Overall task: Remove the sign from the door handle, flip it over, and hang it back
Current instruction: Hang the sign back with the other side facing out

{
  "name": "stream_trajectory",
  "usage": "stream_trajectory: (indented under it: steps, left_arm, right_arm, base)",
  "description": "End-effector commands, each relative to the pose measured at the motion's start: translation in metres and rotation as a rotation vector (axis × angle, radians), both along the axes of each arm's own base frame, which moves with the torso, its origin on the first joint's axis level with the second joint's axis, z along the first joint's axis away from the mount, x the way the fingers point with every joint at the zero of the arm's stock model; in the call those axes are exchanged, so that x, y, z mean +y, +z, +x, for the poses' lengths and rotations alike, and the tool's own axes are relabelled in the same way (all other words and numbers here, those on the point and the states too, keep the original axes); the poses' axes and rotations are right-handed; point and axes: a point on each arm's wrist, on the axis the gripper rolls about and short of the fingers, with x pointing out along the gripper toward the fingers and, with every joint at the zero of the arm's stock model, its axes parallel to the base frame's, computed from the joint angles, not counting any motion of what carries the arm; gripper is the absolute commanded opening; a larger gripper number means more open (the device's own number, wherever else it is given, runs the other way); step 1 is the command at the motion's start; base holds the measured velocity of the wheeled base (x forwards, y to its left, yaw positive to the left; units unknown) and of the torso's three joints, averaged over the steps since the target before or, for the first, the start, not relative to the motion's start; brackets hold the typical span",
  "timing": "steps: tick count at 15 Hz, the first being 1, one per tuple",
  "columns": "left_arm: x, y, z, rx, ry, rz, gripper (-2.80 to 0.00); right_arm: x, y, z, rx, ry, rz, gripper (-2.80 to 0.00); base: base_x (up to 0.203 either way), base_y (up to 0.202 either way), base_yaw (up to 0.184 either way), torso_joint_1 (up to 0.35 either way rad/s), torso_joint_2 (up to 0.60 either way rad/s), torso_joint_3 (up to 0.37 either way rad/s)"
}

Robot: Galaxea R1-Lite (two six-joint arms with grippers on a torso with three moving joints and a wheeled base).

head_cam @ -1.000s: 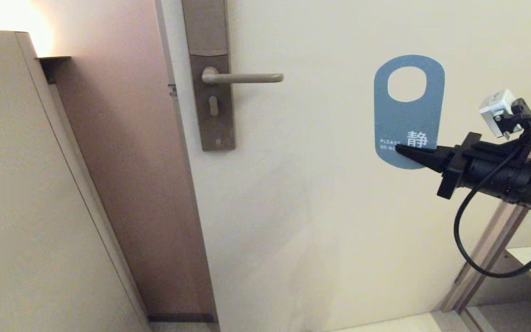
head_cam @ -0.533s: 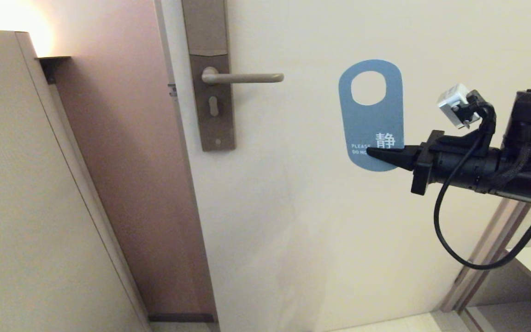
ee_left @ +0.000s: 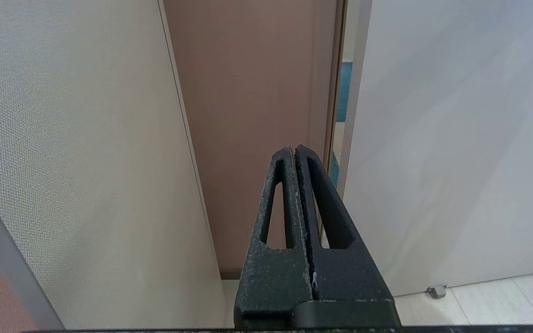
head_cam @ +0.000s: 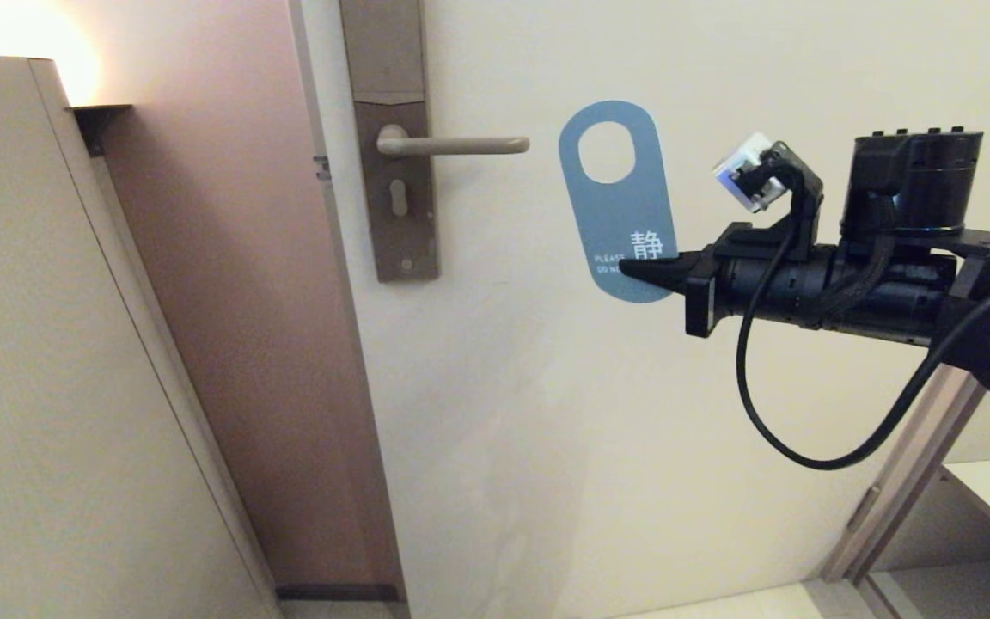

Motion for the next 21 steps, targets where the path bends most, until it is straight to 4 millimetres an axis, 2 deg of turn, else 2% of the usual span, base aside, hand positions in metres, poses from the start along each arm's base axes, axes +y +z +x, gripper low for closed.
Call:
stream_trajectory:
  steps: [1,10,15,21]
  left_arm:
    - [0.0,0.0,0.0,0.0,0.001,0.001,-2.8]
    - [0.0,0.0,0.0,0.0,0.001,0.001,-2.8]
    - [0.0,0.0,0.0,0.0,0.001,0.001,-2.8]
    - [0.0,0.0,0.0,0.0,0.001,0.001,-2.8]
  right_arm:
    - [0.009,-0.004,0.009,0.002,-0.029,-0.012,-2.8]
    - [0.024,0.01,0.03,-0.038,-0.19,0.026,-2.8]
    - [0.045,0.011,0.026,-0.033,-0.173,0.05,-2.8]
    - [0.059,0.009,0.02,-0.024,-0.14,0.05,-2.8]
  base:
    - [0.0,0.0,0.0,0.0,0.0,0.0]
    - [0.0,0.0,0.0,0.0,0.0,0.0]
    - [0.0,0.0,0.0,0.0,0.0,0.0]
    - [0.0,0.0,0.0,0.0,0.0,0.0]
